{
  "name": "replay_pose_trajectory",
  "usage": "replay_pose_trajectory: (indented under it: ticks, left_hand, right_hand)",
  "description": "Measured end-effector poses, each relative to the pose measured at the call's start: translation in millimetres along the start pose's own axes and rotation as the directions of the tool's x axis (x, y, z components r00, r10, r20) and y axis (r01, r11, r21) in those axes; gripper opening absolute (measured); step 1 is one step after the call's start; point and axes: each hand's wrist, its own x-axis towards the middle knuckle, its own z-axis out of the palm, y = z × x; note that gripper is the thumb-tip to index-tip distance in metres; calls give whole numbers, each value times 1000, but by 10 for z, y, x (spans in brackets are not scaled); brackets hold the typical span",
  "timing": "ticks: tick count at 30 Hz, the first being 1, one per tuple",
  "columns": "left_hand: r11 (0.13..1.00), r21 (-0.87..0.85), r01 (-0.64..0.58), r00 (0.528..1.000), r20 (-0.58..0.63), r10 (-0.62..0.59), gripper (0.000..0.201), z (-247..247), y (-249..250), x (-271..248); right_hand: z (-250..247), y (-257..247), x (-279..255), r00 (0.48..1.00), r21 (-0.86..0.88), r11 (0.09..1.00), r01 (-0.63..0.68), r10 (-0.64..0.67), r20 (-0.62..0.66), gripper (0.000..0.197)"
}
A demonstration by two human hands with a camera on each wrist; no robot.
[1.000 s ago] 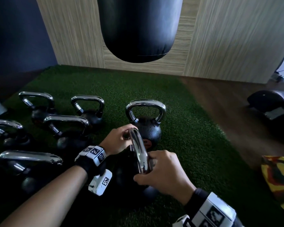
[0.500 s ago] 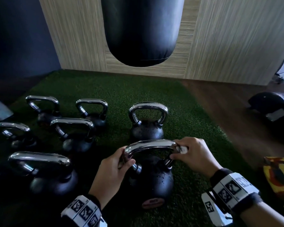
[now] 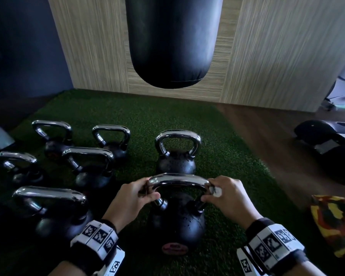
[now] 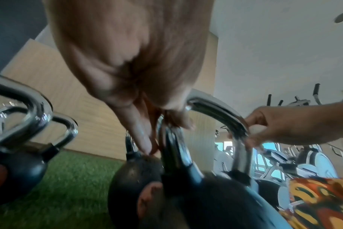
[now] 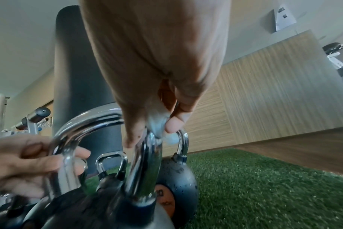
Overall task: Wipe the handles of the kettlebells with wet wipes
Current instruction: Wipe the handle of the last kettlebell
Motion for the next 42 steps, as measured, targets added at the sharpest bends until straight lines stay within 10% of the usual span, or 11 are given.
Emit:
replay_pose_trajectory:
  ticks: [5, 17, 24, 42]
  left_hand:
    - [966, 255, -39, 893, 443, -80, 47, -447, 81, 285]
    - [797, 452, -400, 909, 305, 283, 68, 474, 75, 1938]
    - [676, 619, -399, 909, 363, 205, 105, 1045, -329, 2186]
    - [709, 575, -408, 913, 266, 309, 104, 1243, -543, 2160]
  right_hand:
    - [-354, 14, 90, 963, 20, 999, -48, 41, 265, 31]
    - [-457, -75, 1462, 979, 264, 955, -131, 167, -117, 30]
    - [-182, -131, 2192, 968, 141, 990, -20, 55, -247, 24]
    - [490, -198, 2327, 953, -172, 961, 219, -248, -174, 23]
